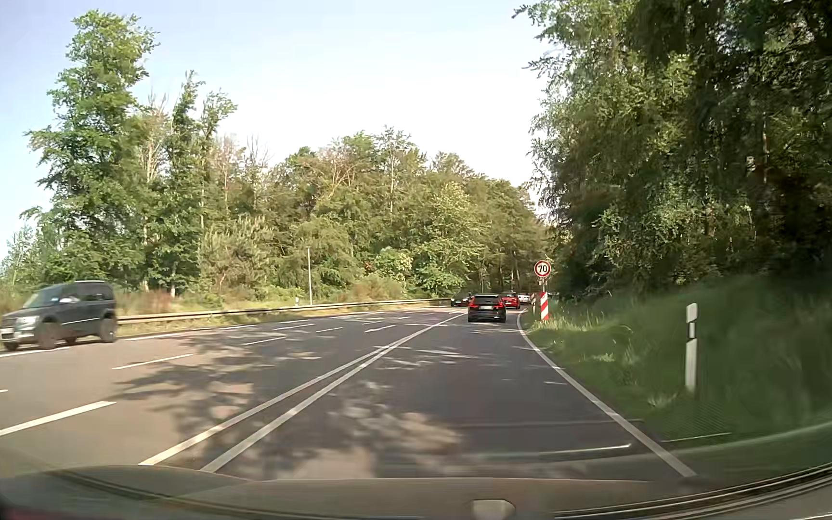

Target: Follow the waypoints while adhering to traffic rules and regulations

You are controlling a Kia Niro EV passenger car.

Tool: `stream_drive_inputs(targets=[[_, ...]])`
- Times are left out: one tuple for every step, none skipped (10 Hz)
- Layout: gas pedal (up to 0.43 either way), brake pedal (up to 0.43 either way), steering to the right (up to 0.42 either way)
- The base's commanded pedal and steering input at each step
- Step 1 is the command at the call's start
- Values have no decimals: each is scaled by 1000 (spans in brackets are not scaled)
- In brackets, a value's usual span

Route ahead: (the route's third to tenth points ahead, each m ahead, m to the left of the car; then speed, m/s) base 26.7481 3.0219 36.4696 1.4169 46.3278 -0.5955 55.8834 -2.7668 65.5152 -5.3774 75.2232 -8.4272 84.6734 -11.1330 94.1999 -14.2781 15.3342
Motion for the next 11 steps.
stream_drive_inputs(targets=[[138, 24, 20], [138, 24, 20], [138, 24, 20], [138, 24, 20], [138, 24, 19], [138, 24, 19], [138, 24, 19], [138, 24, 18], [138, 24, 18], [138, 24, 18], [138, 24, 18]])
